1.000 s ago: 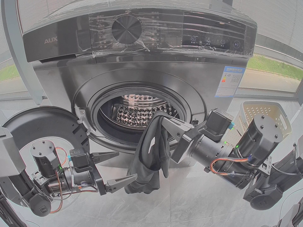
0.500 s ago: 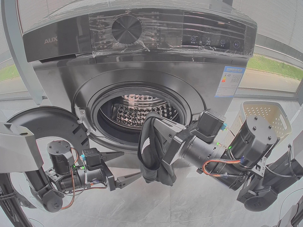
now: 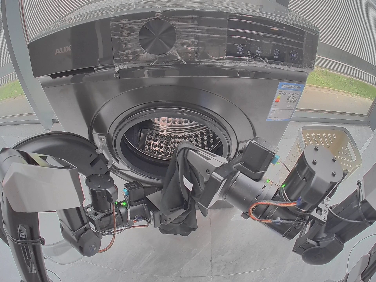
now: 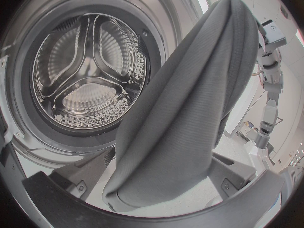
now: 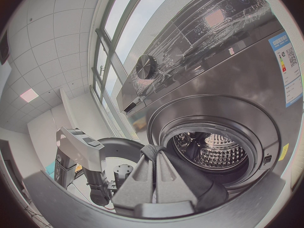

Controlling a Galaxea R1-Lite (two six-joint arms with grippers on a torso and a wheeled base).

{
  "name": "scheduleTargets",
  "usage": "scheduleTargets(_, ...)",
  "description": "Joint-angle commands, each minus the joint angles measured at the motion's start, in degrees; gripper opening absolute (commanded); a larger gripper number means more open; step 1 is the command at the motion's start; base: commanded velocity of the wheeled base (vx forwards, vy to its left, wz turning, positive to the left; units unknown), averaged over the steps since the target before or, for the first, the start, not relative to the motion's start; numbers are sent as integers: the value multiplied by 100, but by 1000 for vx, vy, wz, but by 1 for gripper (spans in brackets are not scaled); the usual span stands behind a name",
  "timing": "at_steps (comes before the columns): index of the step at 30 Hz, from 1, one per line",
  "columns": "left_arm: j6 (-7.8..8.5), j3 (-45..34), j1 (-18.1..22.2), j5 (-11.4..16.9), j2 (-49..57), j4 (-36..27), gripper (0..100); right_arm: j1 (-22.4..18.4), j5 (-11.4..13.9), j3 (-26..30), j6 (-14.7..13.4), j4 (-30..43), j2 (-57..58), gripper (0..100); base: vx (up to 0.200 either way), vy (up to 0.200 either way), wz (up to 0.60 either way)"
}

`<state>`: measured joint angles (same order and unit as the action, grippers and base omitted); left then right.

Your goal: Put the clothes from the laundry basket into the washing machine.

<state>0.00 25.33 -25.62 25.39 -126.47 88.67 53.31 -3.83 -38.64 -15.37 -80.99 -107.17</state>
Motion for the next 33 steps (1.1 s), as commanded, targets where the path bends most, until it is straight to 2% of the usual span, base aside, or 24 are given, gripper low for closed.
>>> scheduleTargets(1, 0, 306, -74, -26, -511, 1, 100, 118, -13, 41, -1, -30, 3, 0, 0, 0, 0)
scheduleTargets(5, 0, 499, -136, -52, -766, 1, 100, 215, -39, 50, -1, -66, 3, 0, 0, 0, 0)
scheduleTargets(8, 9, 622, -136, -140, -924, 1, 100, 224, -39, 59, -1, -74, 3, 0, 0, 0, 0)
scheduleTargets(9, 18, 736, -136, -254, -1073, 1, 100, 233, -39, 59, -1, -74, 29, 0, 0, 0, 0)
scheduleTargets(12, 26, 807, -127, -272, -1152, 1, 100, 241, -39, 85, -1, -74, 56, 0, 0, 0, 0)
scheduleTargets(13, 26, 833, -136, -281, -1161, 1, 0, 233, -39, 120, -1, -74, 64, 0, 0, 0, 0)
scheduleTargets(21, 53, 728, -189, -281, -845, 10, 0, 118, -39, 129, -10, -92, 3, 0, 0, 0, 0)
scheduleTargets(31, 62, -485, -197, -184, 641, 10, 0, -620, -39, -310, -1, -83, -524, 0, 0, 0, 0)
scheduleTargets(33, 44, -881, -197, -87, 1150, 10, 0, -778, -30, -363, -1, -83, -683, 0, 0, 0, 0)
